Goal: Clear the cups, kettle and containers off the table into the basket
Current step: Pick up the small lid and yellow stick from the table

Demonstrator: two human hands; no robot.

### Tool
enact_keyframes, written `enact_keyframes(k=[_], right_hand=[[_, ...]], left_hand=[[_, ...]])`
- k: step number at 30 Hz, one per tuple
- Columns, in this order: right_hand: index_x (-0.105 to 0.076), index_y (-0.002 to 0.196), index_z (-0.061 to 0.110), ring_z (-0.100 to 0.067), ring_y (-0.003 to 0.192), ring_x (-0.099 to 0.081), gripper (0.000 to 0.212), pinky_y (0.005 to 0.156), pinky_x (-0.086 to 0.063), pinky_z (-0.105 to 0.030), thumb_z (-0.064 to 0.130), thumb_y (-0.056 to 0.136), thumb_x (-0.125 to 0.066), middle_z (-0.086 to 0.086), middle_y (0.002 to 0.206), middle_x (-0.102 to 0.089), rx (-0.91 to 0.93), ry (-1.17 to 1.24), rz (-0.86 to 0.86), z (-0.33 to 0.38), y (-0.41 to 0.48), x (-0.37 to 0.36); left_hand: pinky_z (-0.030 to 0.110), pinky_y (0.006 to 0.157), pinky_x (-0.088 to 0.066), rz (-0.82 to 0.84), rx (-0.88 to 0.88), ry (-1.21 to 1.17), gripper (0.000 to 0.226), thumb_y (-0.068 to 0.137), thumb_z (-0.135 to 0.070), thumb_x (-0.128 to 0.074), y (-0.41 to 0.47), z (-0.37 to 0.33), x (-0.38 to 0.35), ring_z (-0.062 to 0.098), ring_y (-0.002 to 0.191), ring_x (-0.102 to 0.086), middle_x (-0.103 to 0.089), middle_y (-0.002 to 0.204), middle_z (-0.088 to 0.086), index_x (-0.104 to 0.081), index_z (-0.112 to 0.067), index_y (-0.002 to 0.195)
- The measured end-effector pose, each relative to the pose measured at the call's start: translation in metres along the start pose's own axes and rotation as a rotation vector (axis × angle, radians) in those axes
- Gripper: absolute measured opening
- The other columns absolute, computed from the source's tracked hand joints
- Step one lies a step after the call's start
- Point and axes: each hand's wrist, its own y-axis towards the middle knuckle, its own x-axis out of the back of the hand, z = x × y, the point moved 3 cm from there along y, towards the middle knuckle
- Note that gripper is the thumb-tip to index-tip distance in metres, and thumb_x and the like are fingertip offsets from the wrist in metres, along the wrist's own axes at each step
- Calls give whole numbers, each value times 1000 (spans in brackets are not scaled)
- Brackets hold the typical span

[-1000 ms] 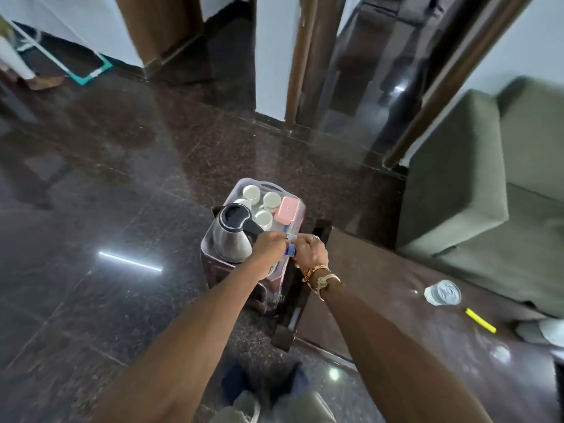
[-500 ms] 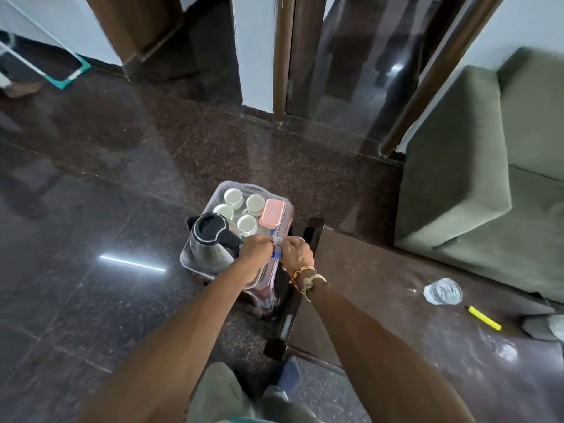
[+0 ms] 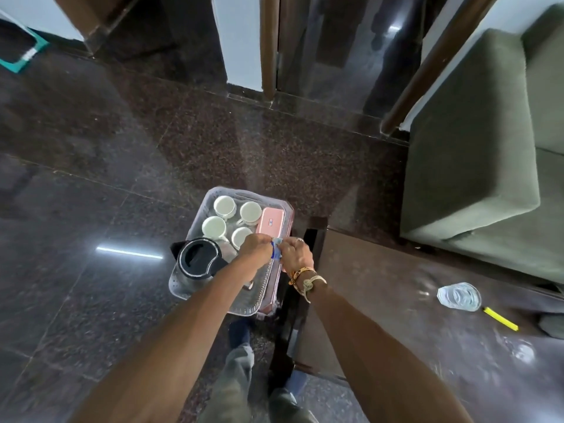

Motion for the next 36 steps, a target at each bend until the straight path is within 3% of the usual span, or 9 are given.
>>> enact_keyframes(k=[1,3,7,11,17,21,25,31,36], right_hand=[[-73,110,17,-33,101,-66,34,89,-54,-36,34,87,-54,-12,108,-72,-23,-5,15,-3,7,-5],[-73,108,16,-34,101,-66,36,90,-53,-37,34,85,-53,-11,106,-72,-56,-8,37,-7,22,-19],[-73,104,15,-34,98,-65,28,79,-50,-32,31,90,-54,-11,102,-71,-123,-38,78,-16,48,-45],[-72,104,13,-36,100,-66,25,86,-54,-41,27,91,-55,-15,106,-71,-170,-66,98,-23,65,-61],[-73,116,23,-31,107,-64,31,91,-52,-36,29,89,-58,-9,113,-72,-195,-114,52,-22,77,-61],[-70,120,25,-29,108,-65,35,92,-52,-37,29,86,-62,-8,112,-73,-202,-137,32,-24,78,-61],[-73,115,24,-28,102,-65,31,88,-53,-35,26,86,-63,-7,108,-73,-193,-131,19,-23,74,-59],[-73,109,27,-24,95,-71,29,88,-58,-39,30,82,-63,-3,100,-75,-227,-83,78,-26,64,-50],[-73,103,27,-22,90,-71,32,88,-58,-39,35,73,-64,-1,94,-76,-203,-33,50,-32,32,-23]], left_hand=[[44,84,-56,7,19,29,22,87,-1,-56,11,5,0,32,91,-67,-70,99,16,-67,-15,75],[40,75,-56,90,24,150,14,87,-5,-58,33,12,-3,31,91,-69,-72,99,14,-71,-11,89],[27,60,-43,213,7,333,21,93,-8,-50,61,18,-2,22,81,-60,-65,90,10,-65,-2,106],[31,63,-41,247,44,421,27,93,-9,-48,86,26,-2,29,89,-64,-66,103,24,-61,7,112],[31,63,-47,250,67,469,25,95,-9,-52,105,32,-7,24,81,-63,-64,92,13,-61,4,114],[32,64,-44,232,103,475,30,101,-17,-44,104,34,-14,34,103,-66,-67,111,22,-60,2,119],[38,84,-52,193,111,469,35,103,-22,-42,100,36,-13,33,106,-65,-67,116,20,-61,-1,123],[37,81,-52,147,68,423,28,101,-15,-47,78,21,-5,31,106,-64,-67,115,17,-64,-3,119],[37,68,-50,115,-30,351,12,89,-10,-56,44,4,-2,27,86,-63,-65,86,14,-67,-8,84]])
